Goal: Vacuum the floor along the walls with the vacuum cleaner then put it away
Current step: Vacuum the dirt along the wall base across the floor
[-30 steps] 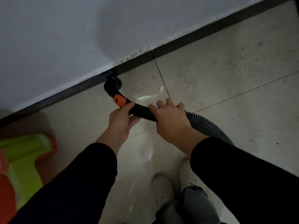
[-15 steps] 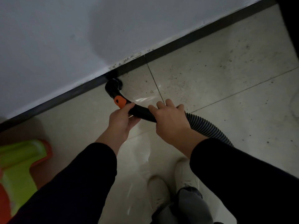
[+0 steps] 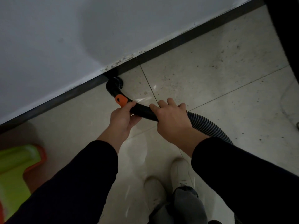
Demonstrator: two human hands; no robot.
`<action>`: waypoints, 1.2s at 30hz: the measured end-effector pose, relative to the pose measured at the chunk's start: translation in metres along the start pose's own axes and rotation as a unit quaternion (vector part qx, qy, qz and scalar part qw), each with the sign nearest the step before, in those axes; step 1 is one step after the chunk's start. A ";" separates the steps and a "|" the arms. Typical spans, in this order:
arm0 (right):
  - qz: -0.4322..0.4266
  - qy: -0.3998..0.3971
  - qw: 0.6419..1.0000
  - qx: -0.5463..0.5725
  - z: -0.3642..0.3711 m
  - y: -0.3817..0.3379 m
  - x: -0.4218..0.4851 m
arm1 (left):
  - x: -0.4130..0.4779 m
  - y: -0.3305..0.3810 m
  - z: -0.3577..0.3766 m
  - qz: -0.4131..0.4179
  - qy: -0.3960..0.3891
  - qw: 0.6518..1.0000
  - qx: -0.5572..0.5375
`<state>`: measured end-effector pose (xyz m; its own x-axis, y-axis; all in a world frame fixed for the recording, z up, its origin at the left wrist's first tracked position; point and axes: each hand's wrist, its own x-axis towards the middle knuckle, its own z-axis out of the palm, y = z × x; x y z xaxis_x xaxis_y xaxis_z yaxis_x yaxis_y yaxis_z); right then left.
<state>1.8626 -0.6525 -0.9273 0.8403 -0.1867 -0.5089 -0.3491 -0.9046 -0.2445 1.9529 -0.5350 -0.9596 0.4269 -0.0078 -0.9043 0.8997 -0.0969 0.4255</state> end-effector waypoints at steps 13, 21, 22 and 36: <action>0.018 -0.024 0.999 0.036 -0.002 -0.010 -0.006 | -0.002 0.004 -0.007 0.005 0.013 0.999 0.030; 0.002 -0.046 0.998 0.035 0.002 -0.019 -0.015 | -0.011 -0.007 -0.024 -0.008 0.028 0.999 0.033; 0.003 -0.048 0.998 0.035 0.003 -0.018 -0.017 | -0.013 -0.010 -0.023 -0.011 0.029 0.999 0.033; 0.032 -0.054 0.998 0.031 0.001 0.009 -0.044 | -0.027 -0.032 0.004 -0.022 0.007 0.998 0.051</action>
<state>1.8224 -0.6519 -0.9078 0.7665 -0.1984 -0.6108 -0.4289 -0.8660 -0.2570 1.9127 -0.5360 -0.9492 0.3884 0.0127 -0.9214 0.9042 -0.1979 0.3785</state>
